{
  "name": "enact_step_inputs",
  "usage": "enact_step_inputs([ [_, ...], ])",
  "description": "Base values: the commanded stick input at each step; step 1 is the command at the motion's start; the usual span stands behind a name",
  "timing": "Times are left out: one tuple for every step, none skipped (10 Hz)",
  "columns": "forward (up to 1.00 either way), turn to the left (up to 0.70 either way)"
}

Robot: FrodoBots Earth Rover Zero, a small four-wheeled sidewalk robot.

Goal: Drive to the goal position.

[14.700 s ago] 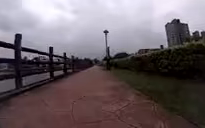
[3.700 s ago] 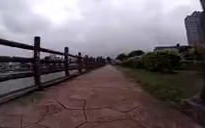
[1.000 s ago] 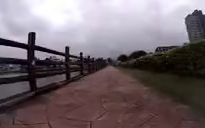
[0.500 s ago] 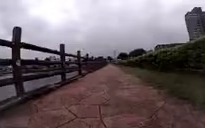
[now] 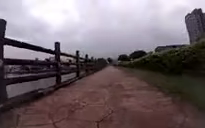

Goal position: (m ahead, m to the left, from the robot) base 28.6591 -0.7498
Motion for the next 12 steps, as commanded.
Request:
enact_step_inputs([
  [1.00, 0.00],
  [1.00, 0.00],
  [1.00, 0.00],
  [1.00, 0.00],
  [1.00, 0.00],
  [1.00, 0.00],
  [1.00, 0.00],
  [1.00, 0.00],
  [1.00, 0.00],
  [1.00, -0.40],
  [1.00, -0.12],
  [1.00, 0.00],
])
